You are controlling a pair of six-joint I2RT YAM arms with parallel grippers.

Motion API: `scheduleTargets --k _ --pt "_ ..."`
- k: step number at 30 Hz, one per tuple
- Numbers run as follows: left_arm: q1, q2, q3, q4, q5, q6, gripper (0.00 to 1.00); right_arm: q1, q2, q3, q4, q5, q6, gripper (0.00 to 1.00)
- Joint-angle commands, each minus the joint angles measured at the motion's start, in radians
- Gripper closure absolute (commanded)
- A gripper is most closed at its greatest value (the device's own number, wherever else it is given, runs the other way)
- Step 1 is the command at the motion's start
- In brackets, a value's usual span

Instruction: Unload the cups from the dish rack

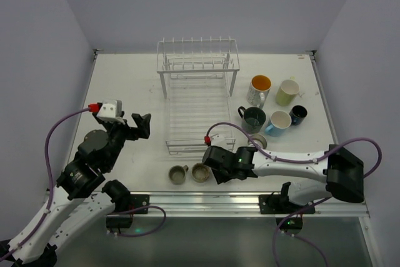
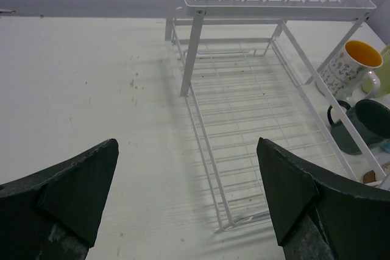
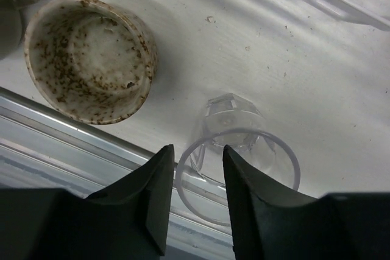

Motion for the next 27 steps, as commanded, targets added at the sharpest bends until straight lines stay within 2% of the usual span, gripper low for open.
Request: scheduleTargets --k 1,5,7,8,12,17,22,27 --pt "0.012 0.009 -0.009 0.023 0.004 0.020 0.00 0.013 -0.021 0.046 -0.001 0.058 0.027 0.58" --pt "0.013 0.013 -0.007 0.018 -0.023 0.009 0.00 0.014 -0.112 0.072 -0.027 0.065 0.020 0.34" --pt "0.016 0.016 -0.003 0.018 -0.026 0.008 0.00 0.017 -0.153 0.087 -0.052 0.069 0.016 0.26" --pt "0.018 0.016 -0.003 0.022 -0.025 0.008 0.00 0.019 -0.176 0.106 -0.058 0.072 0.008 0.18" --pt "0.016 0.029 0.028 0.021 -0.010 0.012 0.00 0.019 -0.373 0.161 -0.063 0.132 -0.035 0.01" --pt "0.018 0.060 0.173 0.030 0.087 0.014 0.00 0.019 -0.642 0.216 0.066 0.383 -0.177 0.01" --pt "0.018 0.115 0.389 0.039 0.104 0.046 0.00 0.019 -0.923 0.218 0.276 0.433 -0.370 0.01" --pt "0.016 0.126 0.476 0.121 0.107 0.087 0.00 0.019 -1.032 0.250 0.385 0.495 -0.452 0.01"
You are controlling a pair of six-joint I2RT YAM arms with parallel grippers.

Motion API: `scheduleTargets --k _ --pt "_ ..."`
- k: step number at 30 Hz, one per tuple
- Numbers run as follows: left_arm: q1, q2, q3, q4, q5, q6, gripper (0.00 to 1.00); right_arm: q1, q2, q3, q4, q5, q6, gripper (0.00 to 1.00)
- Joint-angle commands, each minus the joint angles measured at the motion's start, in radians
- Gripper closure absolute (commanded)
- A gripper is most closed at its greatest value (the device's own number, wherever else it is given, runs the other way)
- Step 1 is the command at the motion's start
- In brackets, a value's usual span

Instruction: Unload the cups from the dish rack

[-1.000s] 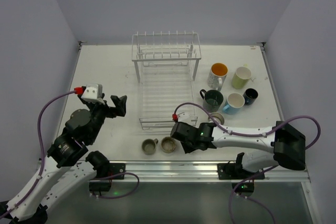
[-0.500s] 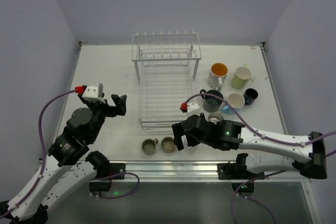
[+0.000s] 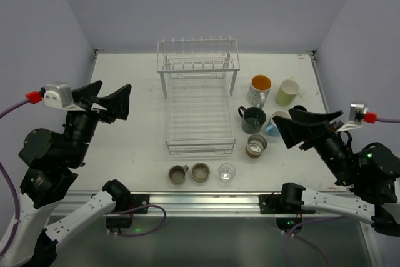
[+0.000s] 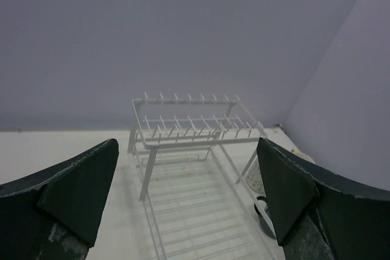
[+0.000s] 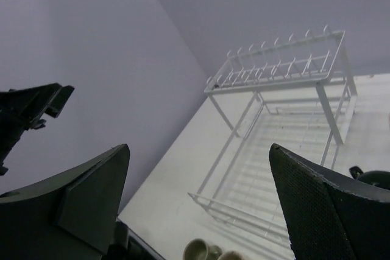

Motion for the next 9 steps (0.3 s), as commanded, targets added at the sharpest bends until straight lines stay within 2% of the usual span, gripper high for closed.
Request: scheduleTargets --k 1,5,9 --pt "0.006 0.007 0.056 0.099 0.027 0.078 0.00 0.012 -0.063 0.032 0.123 0.109 -0.125 0.01" --pt "0.004 0.010 0.080 0.130 0.042 0.103 0.00 0.012 -0.102 0.019 0.194 0.121 -0.184 0.01" --pt "0.004 0.018 0.044 0.145 0.019 0.102 0.00 0.012 -0.090 0.005 0.247 0.135 -0.234 0.01"
